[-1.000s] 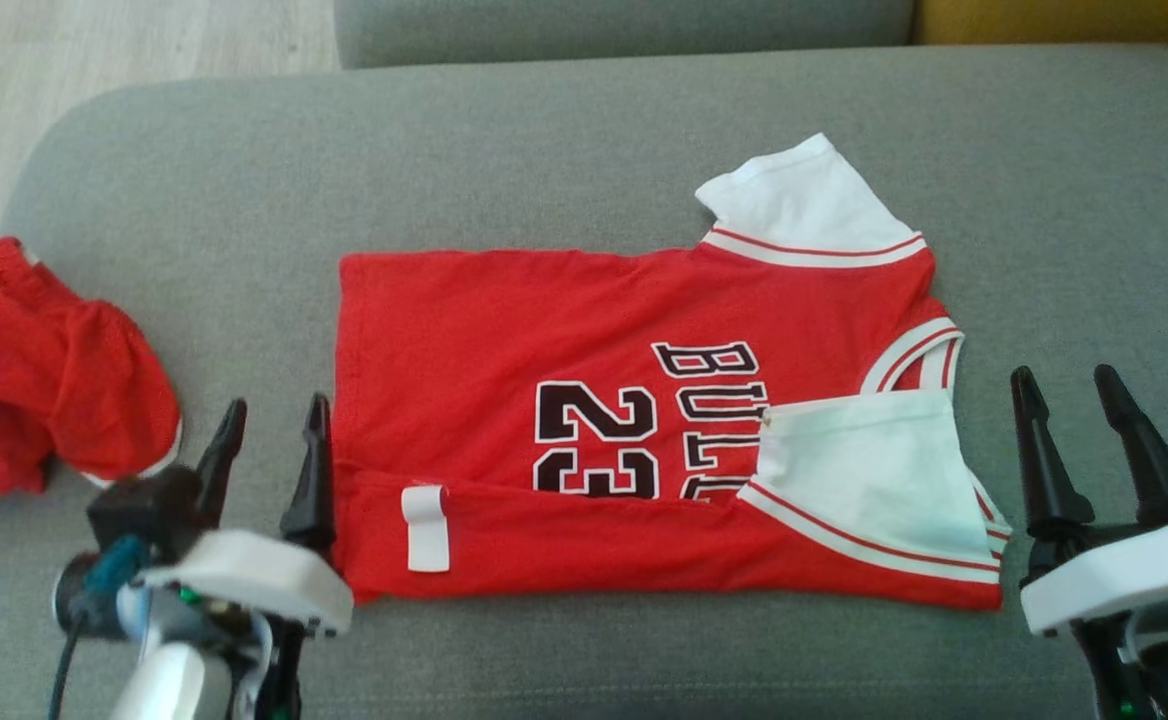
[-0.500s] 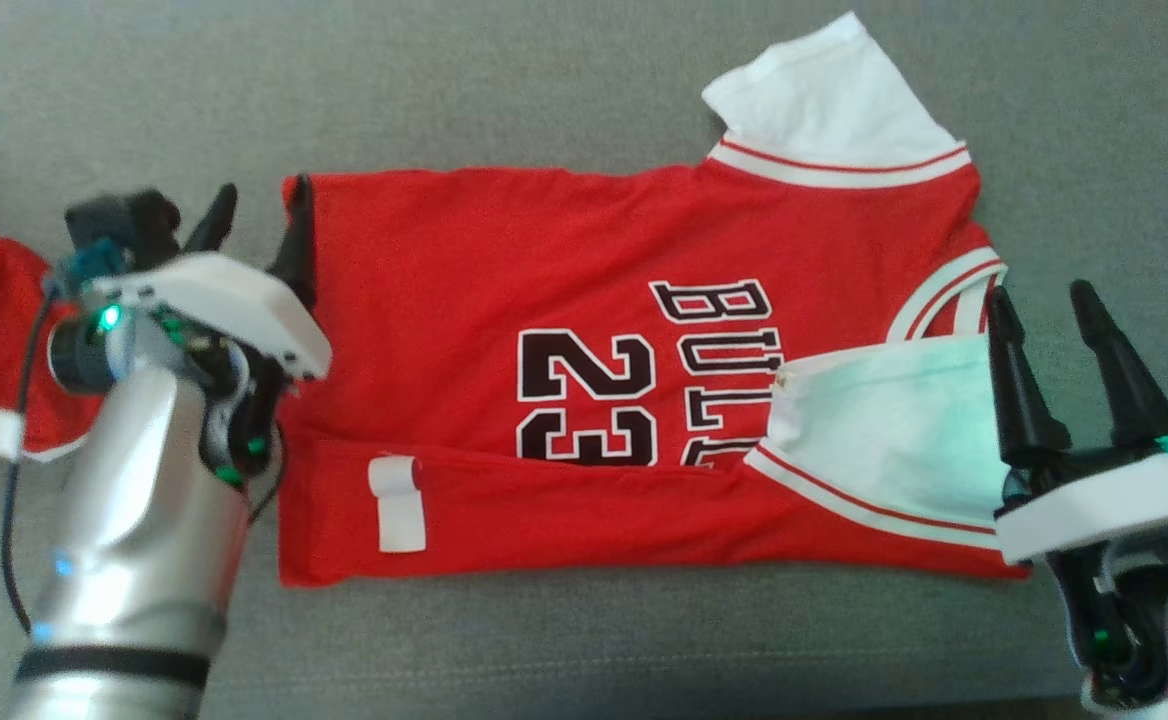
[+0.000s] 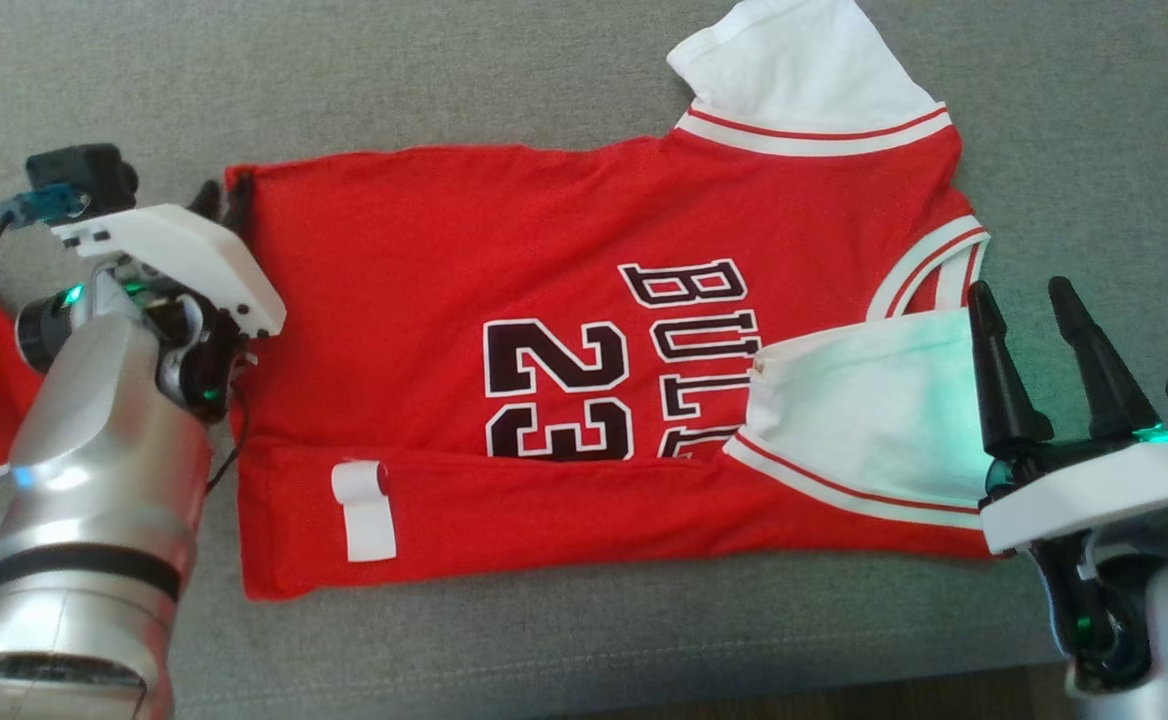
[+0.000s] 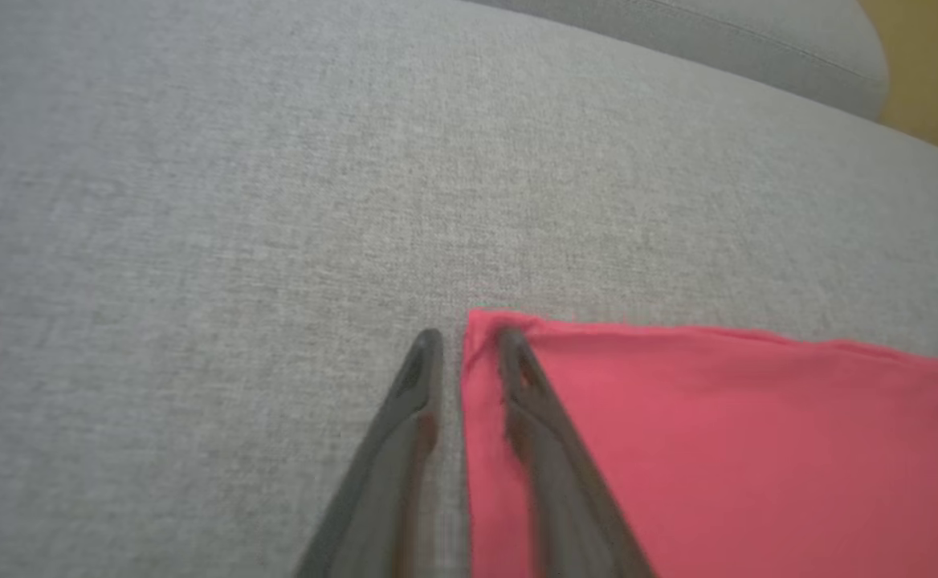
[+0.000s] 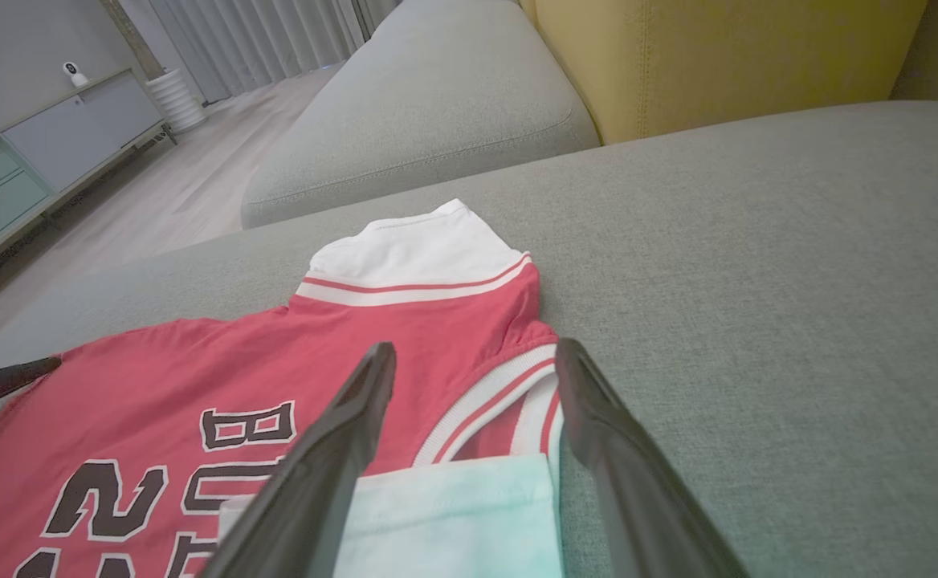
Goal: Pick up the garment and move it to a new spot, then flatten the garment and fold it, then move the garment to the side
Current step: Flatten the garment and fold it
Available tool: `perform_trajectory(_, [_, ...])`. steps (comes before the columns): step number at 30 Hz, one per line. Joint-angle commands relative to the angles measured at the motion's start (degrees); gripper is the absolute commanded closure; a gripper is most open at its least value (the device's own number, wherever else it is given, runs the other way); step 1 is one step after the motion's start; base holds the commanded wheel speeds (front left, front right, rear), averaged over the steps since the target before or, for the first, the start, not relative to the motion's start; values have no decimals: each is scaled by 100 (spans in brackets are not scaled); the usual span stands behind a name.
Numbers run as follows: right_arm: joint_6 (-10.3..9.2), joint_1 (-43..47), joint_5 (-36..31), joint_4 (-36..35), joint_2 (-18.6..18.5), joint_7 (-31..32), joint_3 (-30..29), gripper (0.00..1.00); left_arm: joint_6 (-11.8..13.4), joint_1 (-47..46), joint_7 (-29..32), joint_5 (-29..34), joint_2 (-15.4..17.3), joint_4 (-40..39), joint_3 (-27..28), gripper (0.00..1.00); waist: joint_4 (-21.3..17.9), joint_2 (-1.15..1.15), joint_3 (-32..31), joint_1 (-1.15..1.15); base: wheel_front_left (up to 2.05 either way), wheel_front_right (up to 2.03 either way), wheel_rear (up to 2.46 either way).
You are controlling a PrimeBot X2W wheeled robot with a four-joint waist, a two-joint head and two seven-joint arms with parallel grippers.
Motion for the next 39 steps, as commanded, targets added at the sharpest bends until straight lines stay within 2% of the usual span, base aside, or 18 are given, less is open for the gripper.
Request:
perform_trajectory(1, [-4,-178,27,-173,-75,-67,87,0,-48,-44,76,42,148,0,22,66,4,0,1,0,0,0,0])
perform_trajectory(4, [-4,-242,76,-93,-92,-65,60,0,-123,-157,135,129,138,216,-135,98,6,0,16,0,0,0,0])
perform_trajectory(5, [-4,-266,91,-63,-109,-71,54,0,-141,-189,141,156,137,279,-182,100,5,0,18,0,0,0,0])
perform_trajectory(9, [-4,-415,122,128,-204,-80,-16,0,-160,-296,-65,214,138,432,-263,100,9,0,9,0,0,0,0])
perform_trajectory(14, [-4,-912,159,613,-496,-87,-151,0,-84,-421,-562,275,106,490,-304,100,105,0,-17,0,0,0,0])
perform_trajectory(23, [-4,-2463,542,1983,-1019,23,-208,0,-132,-761,-1153,339,-201,386,-467,100,660,0,234,0,0,0,0])
perform_trajectory(30, [-4,-3897,665,3542,-1507,332,207,0,-193,-1009,-1365,342,-517,108,-670,100,1209,0,601,0,0,0,0])
perform_trajectory(39, [-4,-4941,521,4810,-1676,655,804,0,-204,-1105,-1432,292,-628,-113,-861,100,1389,0,855,0,0,0,0])
